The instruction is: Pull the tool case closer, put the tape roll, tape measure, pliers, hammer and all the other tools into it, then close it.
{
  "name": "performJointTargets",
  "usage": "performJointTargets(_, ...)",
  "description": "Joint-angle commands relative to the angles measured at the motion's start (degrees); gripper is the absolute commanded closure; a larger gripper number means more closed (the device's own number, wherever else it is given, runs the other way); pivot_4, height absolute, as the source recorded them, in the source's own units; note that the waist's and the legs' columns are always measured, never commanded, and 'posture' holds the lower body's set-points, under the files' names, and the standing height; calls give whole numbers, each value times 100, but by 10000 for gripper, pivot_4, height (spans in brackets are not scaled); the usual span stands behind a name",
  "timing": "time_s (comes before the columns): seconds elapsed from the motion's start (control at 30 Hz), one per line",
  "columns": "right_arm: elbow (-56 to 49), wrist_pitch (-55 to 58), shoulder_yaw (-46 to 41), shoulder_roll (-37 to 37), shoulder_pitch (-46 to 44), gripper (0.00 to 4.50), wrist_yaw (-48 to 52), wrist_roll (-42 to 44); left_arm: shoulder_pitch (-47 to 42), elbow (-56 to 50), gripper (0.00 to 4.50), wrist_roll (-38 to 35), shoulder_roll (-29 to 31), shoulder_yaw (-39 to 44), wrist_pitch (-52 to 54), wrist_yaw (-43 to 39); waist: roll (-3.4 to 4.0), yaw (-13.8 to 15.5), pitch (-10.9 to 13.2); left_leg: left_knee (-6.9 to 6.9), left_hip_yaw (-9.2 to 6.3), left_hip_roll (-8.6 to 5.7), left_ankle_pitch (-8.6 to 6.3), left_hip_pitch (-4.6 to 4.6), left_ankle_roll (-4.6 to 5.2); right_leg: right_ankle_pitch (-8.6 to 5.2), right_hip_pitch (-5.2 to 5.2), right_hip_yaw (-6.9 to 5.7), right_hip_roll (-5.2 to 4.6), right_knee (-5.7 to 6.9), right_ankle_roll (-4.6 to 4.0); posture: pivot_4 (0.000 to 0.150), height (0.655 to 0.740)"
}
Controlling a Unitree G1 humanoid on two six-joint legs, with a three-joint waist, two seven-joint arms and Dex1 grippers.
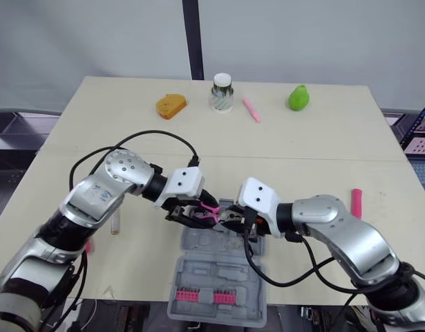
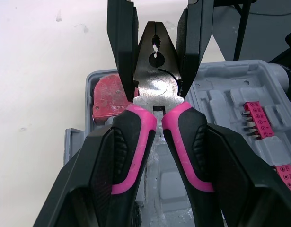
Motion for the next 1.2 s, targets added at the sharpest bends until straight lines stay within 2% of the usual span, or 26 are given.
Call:
performJointTargets(0.03,-137,-29,-53,66,-115,35163,-8,29,-65,-160,21736,50,-44,-1,81,78,0,-1,0,0,0,0,0,0,0,0,0,0,0,0,0,1500,6950)
performJointTargets(0.07,-148,-19,-62,69,-110,35163,-9,34,-76,-156,21736,32,-49,3,143,74,0,-2,0,0,0,0,0,0,0,0,0,0,0,0,0,1500,6950)
performJointTargets(0.13,-167,-3,-67,86,-101,35163,-21,40,-114,-136,11539,-29,-78,36,263,63,0,-1,0,0,0,0,0,0,0,0,0,0,0,0,0,1500,6950)
performJointTargets(0.17,-178,7,-76,97,-91,35163,-30,45,-140,-136,8840,-86,-85,64,334,31,0,0,0,0,0,0,0,0,0,0,0,0,0,0,0,1500,6950)
performJointTargets(0.2,-185,15,-83,108,-85,35163,-34,46,-157,-138,3322,-125,-90,83,390,7,0,1,0,0,0,0,0,0,0,0,0,0,0,0,0,1500,6950)
performJointTargets(0.23,-190,22,-90,116,-79,35163,-36,48,-167,-146,299,-152,-93,104,411,-5,0,1,0,0,0,0,0,0,0,0,0,0,0,1,0,1500,6950)
performJointTargets(0.33,-205,37,-109,132,-55,35163,-53,53,-207,-119,0,-159,-126,251,326,102,0,-1,0,0,-1,0,0,0,0,0,0,0,0,1,0,1500,6950)
performJointTargets(0.47,-243,51,-139,130,22,35163,-82,59,-257,-151,0,-573,-39,757,626,45,0,-6,0,0,-1,0,0,0,0,0,0,0,0,1,0,1500,6950)
performJointTargets(0.6,-270,20,-192,76,148,35163,-72,50,-104,-213,0,-1415,170,1827,1040,17,0,-15,0,0,-4,0,0,0,0,0,-1,-1,0,2,0,1500,6950)
performJointTargets(0.7,-279,-11,-261,24,201,35163,-36,57,135,-342,0,-1859,246,2576,877,128,1,-31,0,-1,-5,1,0,0,0,0,-3,0,0,5,0,1500,6950)
performJointTargets(0.8,-292,-1,-386,-52,192,35163,8,106,587,-468,0,-2236,722,3125,1206,42,1,-45,0,-1,-5,1,0,2,0,0,-3,1,0,7,0,1500,6950)
performJointTargets(0.93,-325,-2,-571,-264,239,35163,126,194,1635,-825,0,-2447,1150,3772,1025,93,3,-39,1,-2,-6,0,0,3,-1,0,-4,3,-1,8,0,1500,6950)
performJointTargets(1.1,-338,-125,-760,-643,408,35163,420,288,3053,-1492,0,-2641,965,4376,497,313,1,1,2,-2,-11,-4,0,3,-1,0,1,5,-6,7,-1,1500,6950)
performJointTargets(1.2,-295,-310,-759,-836,506,35163,633,257,3762,-1713,0,-2513,969,4430,14,210,0,-3,3,-2,-14,-6,0,3,-1,0,6,4,-8,1,-1,1500,6950)
